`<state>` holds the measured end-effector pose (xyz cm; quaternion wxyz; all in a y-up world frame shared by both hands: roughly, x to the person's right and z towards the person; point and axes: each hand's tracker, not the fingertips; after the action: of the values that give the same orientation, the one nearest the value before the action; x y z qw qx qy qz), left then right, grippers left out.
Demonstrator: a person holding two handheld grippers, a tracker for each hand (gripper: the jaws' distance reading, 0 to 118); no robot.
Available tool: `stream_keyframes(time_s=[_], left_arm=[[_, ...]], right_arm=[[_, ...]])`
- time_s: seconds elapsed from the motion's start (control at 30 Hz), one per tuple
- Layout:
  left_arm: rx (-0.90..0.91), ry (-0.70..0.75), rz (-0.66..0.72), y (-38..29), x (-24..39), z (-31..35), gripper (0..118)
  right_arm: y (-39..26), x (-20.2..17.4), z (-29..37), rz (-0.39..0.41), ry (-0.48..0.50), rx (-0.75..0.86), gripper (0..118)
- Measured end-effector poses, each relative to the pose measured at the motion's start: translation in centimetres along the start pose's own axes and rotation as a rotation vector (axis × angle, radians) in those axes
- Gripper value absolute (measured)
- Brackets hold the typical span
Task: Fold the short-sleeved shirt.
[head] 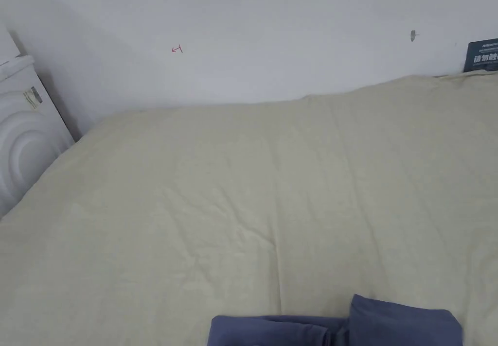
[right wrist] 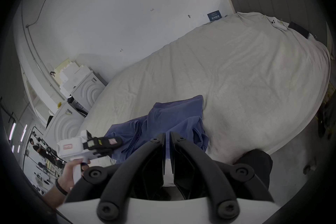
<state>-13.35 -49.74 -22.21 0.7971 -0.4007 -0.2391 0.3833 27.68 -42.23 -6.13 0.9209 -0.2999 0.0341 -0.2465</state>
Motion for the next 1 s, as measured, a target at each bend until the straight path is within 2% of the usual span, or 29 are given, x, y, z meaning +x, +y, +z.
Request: stream_keyframes(time_s=[0.07, 0.13, 0.17, 0.2, 0.23, 0.3, 0.33, 0.37, 0.5, 0.6, 0.73, 0.77, 0.8, 0.83, 0.87, 0.9, 0.97, 1.0], left_arm=[[0.075, -0.069, 0.007, 1.6, -0.8, 2.8, 11], [0.133, -0.080, -0.003, 3.6, -2.3, 5.3, 14], [0.157, -0.067, -0.002, 4.6, -3.4, 6.4, 22], [0.169, -0.037, 0.004, 5.6, -4.5, 7.2, 37], [0.186, -0.006, 0.014, 6.5, -5.6, 7.8, 62], [0.183, 0.027, 0.038, 7.9, -8.0, 8.3, 92], [0.174, 0.052, 0.067, 8.3, -9.0, 8.2, 101], [0.155, 0.037, 0.089, 8.7, -9.9, 7.8, 101], [0.107, -0.020, 0.118, 8.5, -11.1, 5.2, 101], [-0.004, -0.036, 0.113, 7.9, -10.6, 1.9, 101], [-0.003, -0.148, 0.214, 6.5, -9.9, -1.2, 99], [-0.022, -0.145, 0.273, 6.5, -10.0, -1.6, 94], [-0.013, -0.130, 0.296, 6.5, -10.3, -2.0, 80], [-0.017, -0.105, 0.313, 6.5, -10.6, -2.4, 45], [-0.044, -0.034, 0.326, 6.4, -11.0, -3.0, 23], [-0.061, 0.010, 0.323, 6.4, -11.1, -3.1, 20], [-0.041, -0.100, 0.328, 6.4, -11.4, -2.6, 18], [-0.042, -0.075, 0.329, 6.6, -11.5, -2.0, 17]], right_arm=[[-0.1, 0.0, 0.1, 0.012, 0.006, 0.006, 5], [-0.1, 0.0, 0.0, 0.008, 0.012, 0.002, 5], [0.0, 0.0, -0.1, 0.005, 0.015, -0.002, 5], [0.0, -0.1, -0.2, 0.004, 0.018, -0.003, 5], [0.0, -0.1, -0.2, 0.006, 0.019, -0.005, 5], [0.0, -0.3, -0.3, 0.012, 0.022, -0.009, 5], [0.0, -0.4, -0.3, 0.014, 0.025, -0.008, 5], [0.1, -0.4, -0.3, 0.014, 0.029, -0.010, 5], [0.4, -0.6, -0.2, 0.012, 0.028, -0.007, 5], [0.5, -0.6, 0.0, 0.015, 0.017, -0.005, 5], [0.7, -0.4, 0.5, 0.016, 0.003, 0.002, 5], [0.7, -0.2, 0.6, 0.015, 0.003, 0.004, 4], [0.7, -0.1, 0.7, 0.011, -0.001, 0.005, 5], [0.7, 0.0, 0.8, 0.009, -0.002, 0.004, 4], [0.7, 0.1, 0.8, 0.006, -0.005, 0.004, 4], [0.6, 0.1, 0.8, 0.005, -0.012, 0.005, 4], [0.6, 0.2, 0.8, 0.008, -0.026, 0.001, 5], [0.6, 0.2, 0.8, 0.008, -0.032, 0.001, 5]])
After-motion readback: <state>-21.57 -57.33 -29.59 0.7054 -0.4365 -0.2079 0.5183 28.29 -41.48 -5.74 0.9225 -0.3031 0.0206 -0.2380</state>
